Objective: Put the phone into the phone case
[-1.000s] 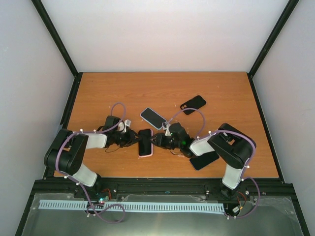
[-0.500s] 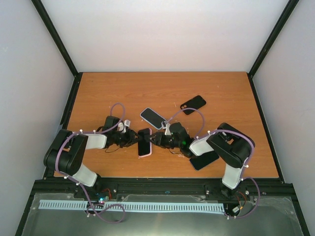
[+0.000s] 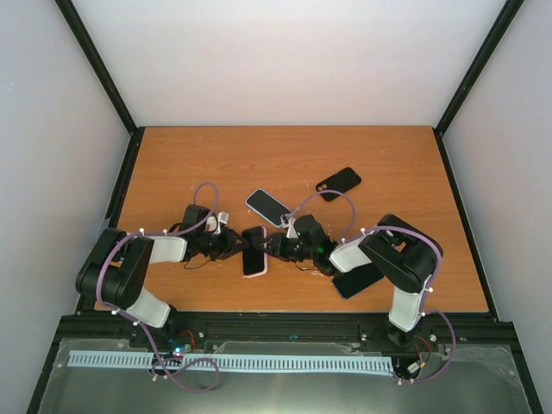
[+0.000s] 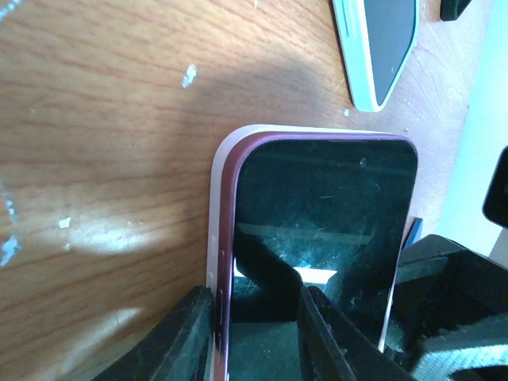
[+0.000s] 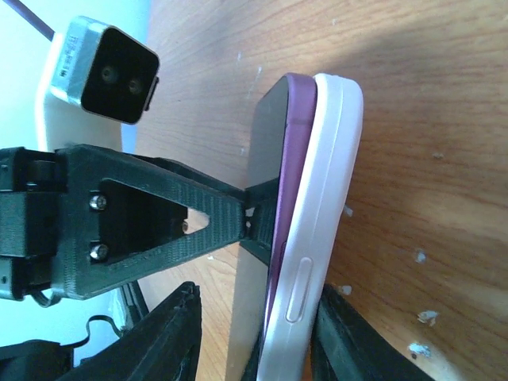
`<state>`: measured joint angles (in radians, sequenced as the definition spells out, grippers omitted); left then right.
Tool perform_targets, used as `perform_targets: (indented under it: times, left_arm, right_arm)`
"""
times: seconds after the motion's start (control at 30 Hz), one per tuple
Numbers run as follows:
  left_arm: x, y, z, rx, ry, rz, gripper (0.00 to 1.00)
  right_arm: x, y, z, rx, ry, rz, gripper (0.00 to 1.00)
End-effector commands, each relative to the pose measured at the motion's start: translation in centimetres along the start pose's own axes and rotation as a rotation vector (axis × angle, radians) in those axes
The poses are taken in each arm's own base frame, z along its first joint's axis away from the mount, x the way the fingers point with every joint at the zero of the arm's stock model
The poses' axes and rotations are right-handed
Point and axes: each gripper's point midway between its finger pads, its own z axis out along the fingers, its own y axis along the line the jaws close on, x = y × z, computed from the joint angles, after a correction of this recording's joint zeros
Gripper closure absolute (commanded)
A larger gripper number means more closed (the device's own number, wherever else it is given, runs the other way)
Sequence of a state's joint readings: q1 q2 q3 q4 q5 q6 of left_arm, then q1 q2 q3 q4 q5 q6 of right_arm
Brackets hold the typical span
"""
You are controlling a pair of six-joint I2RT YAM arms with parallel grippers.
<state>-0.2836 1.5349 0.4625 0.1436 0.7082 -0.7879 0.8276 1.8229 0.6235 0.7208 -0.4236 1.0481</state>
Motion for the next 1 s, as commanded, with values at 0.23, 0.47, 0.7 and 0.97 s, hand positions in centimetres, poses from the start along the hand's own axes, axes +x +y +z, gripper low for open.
perform_targets:
  times: [0.23, 0.47, 0.7, 0.97]
  left_arm:
    - [0.5, -1.6, 0.1, 0.068, 0.030, 0.026, 0.71]
    - [0.3, -2.2, -0.1, 0.083, 0.029, 0.034, 0.64]
    - [-0.6, -4.9, -1.4, 0.123, 0.005, 0.090, 0.48]
    - [-2.0, -7.7, -3.8, 0.120, -0.066, 0.166, 0.25]
  right_arm:
    - [0.6, -0.5, 1.2, 0.016, 0.033, -0.025, 0.75]
    - [0.3, -0.1, 0.8, 0.001, 0.024, -0.044, 0.83]
    - [-0.1, 0.4, -0.3, -0.006, 0.011, -0.070, 0.88]
    - [-1.2, 2.5, -2.2, -0.058, -0.016, -0.097, 0.88]
